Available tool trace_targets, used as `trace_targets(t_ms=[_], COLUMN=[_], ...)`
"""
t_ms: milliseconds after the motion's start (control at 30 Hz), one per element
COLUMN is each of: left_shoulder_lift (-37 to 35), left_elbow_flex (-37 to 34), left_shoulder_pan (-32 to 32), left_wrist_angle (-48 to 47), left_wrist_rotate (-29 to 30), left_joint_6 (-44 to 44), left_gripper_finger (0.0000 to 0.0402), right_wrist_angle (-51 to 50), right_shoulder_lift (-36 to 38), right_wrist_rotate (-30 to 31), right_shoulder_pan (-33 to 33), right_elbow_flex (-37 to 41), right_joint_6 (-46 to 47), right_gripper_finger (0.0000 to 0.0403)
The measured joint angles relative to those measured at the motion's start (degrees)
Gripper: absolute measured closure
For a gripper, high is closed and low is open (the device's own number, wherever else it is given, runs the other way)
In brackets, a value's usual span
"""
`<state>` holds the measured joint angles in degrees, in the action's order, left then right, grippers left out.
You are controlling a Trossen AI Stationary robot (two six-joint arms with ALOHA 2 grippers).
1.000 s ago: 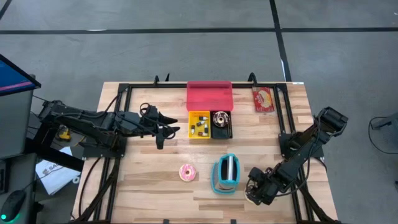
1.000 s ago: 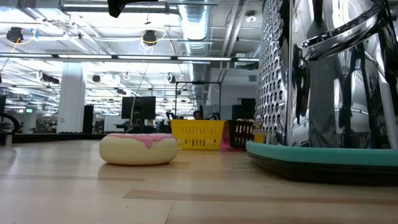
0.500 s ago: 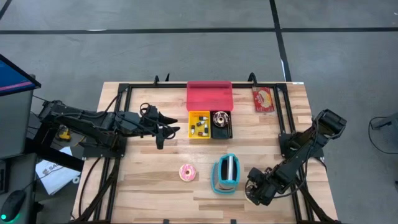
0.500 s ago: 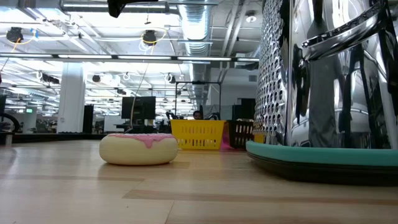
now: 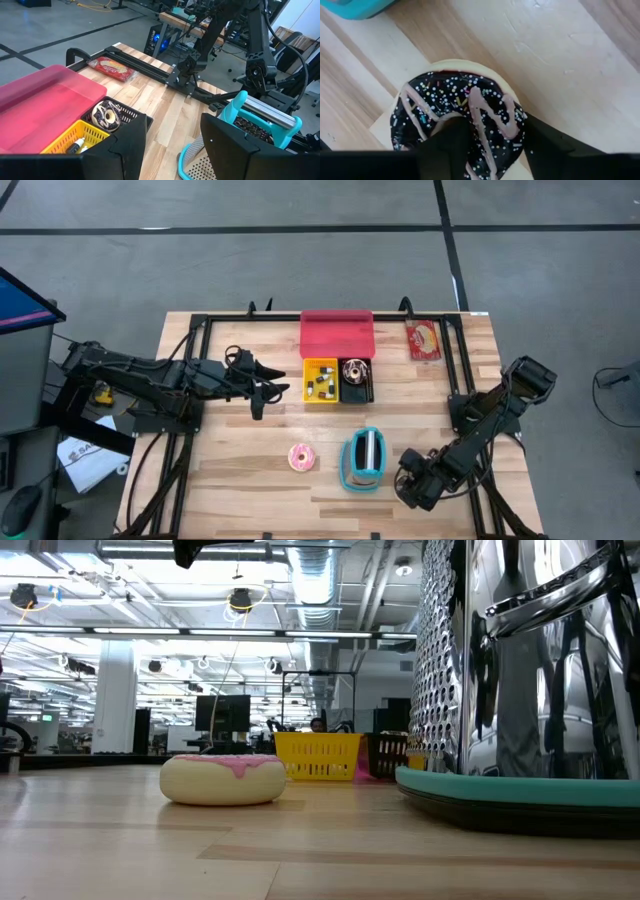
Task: Pick & Place Food Item
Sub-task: Put the black donut into the black bin
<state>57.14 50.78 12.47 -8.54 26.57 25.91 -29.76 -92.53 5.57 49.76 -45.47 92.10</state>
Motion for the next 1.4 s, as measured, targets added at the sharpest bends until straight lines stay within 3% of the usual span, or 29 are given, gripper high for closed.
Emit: trace_targets(t_ms=[200,467,633,800,967,1133,1300,1400], left_shoulder_lift=[0.0,0.0,0.0,0.0,0.0,0.0,0.0,0.0], left_elbow_flex=[0.0,0.0,0.0,0.0,0.0,0.0,0.0,0.0], left_shoulder_pan=[0.0,0.0,0.0,0.0,0.0,-0.47,-1.41,-2.13], left_wrist_angle=[0.0,0.0,0.0,0.0,0.0,0.0,-0.02,-0.02], left_wrist_rotate=[0.0,-0.02,-0.02,0.07,1.43,1.92,1.95,1.95], left_joint_6=[0.04,0.04,0.04,0.01,-0.24,-0.42,-1.94,-2.91], left_gripper_finger=[0.0218,0.0218,0.0218,0.0218,0.0218,0.0218,0.0218,0.0218], right_wrist_angle=[0.64,-1.7,-11.45,-25.33,-29.89,-23.42,-15.67,-8.62], right_shoulder_lift=[0.37,7.19,13.13,21.07,27.92,31.05,31.37,31.37], right_wrist_rotate=[1.2,6.65,8.58,15.65,24.04,29.7,30.37,27.66], right_shoulder_pan=[0.1,0.07,0.09,-2.25,-10.58,-22.9,-37.78,-46.94], right_elbow_flex=[0.11,0.09,0.04,0.04,0.04,0.04,0.04,0.16], right_joint_6=[3.01,8.21,11.11,14.81,11.52,-0.63,-16.43,-26.9], right_gripper_finger=[0.028,0.0284,0.0284,0.0284,0.0284,0.0284,0.0284,0.0284])
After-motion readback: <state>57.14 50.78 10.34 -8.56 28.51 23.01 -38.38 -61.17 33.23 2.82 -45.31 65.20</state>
